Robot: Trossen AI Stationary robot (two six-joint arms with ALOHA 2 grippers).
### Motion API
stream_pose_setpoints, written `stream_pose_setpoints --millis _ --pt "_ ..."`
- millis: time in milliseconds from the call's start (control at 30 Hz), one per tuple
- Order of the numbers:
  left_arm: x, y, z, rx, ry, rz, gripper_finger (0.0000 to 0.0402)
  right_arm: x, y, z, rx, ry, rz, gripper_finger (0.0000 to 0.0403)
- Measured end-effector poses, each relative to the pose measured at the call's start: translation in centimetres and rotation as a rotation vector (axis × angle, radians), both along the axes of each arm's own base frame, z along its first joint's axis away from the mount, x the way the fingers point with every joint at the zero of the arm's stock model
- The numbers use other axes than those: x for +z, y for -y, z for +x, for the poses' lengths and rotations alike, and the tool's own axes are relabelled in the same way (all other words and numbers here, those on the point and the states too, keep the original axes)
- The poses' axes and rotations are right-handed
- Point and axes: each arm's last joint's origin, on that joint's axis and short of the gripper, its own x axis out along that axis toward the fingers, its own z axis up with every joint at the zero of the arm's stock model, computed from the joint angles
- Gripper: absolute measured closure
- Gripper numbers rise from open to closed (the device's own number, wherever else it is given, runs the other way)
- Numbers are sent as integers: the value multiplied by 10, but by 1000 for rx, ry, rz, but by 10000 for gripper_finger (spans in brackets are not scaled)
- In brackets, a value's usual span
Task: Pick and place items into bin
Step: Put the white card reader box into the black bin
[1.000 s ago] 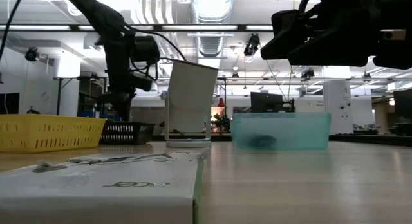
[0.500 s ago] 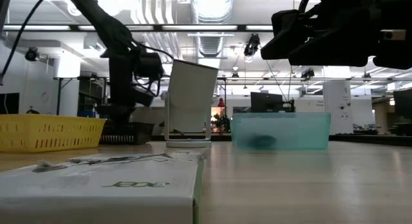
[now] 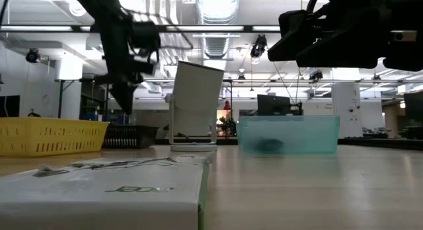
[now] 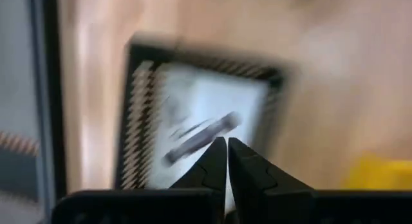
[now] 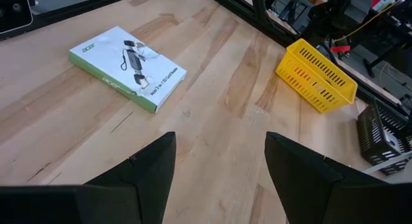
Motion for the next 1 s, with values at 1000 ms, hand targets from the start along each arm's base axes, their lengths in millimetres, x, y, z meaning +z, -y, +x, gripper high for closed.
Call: stream_pose_setpoints --millis 1000 --pt "-34 265 78 -956 354 -138 384 0 0 0 1 2 -2 179"
